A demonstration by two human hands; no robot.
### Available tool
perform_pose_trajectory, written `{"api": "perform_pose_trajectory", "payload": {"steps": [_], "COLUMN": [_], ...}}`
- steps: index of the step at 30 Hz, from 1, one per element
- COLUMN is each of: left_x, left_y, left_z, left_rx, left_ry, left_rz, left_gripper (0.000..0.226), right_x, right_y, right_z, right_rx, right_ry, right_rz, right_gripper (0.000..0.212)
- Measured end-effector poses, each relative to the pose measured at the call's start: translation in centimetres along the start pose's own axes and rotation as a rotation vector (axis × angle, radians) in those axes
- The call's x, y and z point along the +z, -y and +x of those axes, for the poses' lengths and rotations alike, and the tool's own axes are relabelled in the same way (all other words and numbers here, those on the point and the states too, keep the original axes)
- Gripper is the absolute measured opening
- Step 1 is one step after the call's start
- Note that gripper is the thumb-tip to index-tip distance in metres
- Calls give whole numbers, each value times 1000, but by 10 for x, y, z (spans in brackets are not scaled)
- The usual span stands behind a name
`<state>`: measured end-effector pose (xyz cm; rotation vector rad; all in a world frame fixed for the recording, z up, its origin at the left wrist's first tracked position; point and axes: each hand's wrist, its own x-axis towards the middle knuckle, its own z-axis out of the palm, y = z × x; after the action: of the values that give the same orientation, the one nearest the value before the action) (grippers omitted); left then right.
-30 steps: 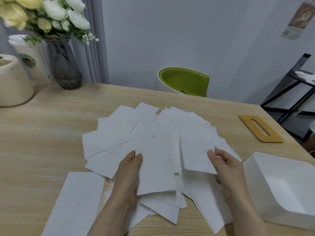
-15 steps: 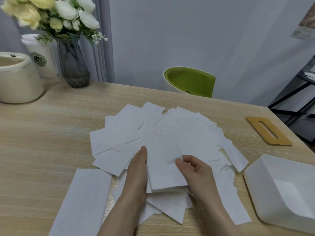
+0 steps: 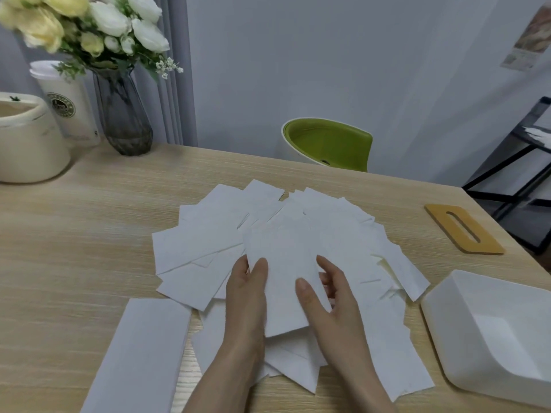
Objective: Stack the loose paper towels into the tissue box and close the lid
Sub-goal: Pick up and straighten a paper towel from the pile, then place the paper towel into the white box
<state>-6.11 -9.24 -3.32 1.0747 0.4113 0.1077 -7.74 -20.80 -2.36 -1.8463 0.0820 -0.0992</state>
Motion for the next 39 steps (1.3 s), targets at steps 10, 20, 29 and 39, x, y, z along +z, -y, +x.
{"api": "perform_pose_trajectory", "payload": {"steps": [10, 20, 29, 39], "left_x": [2, -3, 80, 181], "left_y": [-4, -38, -15, 32], "left_z": [4, 10, -24, -50], "left_rx": [56, 65, 74, 94], "left_ry": [26, 261, 350, 649], "left_rz": [90, 192, 180, 602], "left_gripper": [16, 42, 27, 20], "right_x": [-19, -87, -160, -286], "right_y": [2, 22, 18, -11], "right_z": [11, 31, 5, -7], "right_rx": [-17, 50, -2, 69], "right_ry": [73, 208, -121, -329], "right_rz": [166, 141, 101, -114], "right_gripper": [39, 25, 16, 19]}}
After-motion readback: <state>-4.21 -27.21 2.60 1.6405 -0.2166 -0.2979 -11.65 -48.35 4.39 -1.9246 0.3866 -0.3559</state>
